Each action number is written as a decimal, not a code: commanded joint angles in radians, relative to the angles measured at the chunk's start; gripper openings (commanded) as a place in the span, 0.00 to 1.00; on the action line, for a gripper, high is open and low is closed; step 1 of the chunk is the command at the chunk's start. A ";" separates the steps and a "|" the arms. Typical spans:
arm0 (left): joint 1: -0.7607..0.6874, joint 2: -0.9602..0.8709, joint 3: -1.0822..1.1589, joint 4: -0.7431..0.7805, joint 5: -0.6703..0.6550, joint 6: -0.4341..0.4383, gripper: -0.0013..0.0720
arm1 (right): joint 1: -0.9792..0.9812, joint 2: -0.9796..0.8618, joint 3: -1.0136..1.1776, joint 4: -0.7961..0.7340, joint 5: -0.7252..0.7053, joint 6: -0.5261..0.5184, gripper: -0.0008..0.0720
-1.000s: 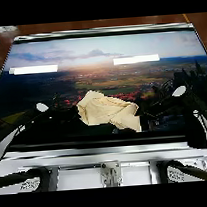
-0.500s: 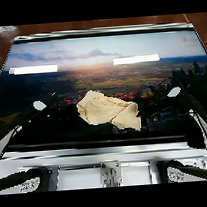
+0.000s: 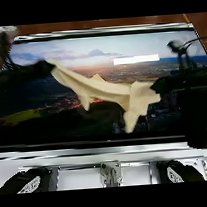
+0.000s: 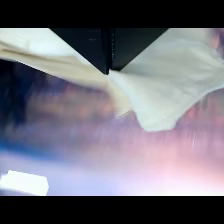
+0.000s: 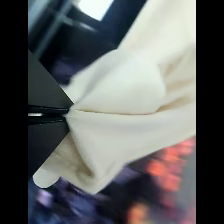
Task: Fold the shirts.
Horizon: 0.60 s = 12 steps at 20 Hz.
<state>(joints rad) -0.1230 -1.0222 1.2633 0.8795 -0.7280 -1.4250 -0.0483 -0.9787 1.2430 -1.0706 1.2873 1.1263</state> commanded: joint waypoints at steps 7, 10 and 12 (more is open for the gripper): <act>0.040 0.240 0.396 0.075 -0.014 0.003 0.06 | -0.001 0.291 0.333 -0.015 -0.275 0.040 0.09; 0.040 0.257 0.396 0.255 -0.291 -0.034 0.06 | -0.001 0.310 0.333 -0.018 -0.134 0.050 0.09; 0.040 0.258 0.394 0.370 -0.494 -0.069 0.06 | -0.001 0.308 0.332 -0.050 0.009 0.085 0.09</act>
<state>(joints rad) -0.0845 -0.7799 1.6470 1.0828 -0.9543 -1.4490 -0.0483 -0.6865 1.5631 -1.0927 1.1431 1.1713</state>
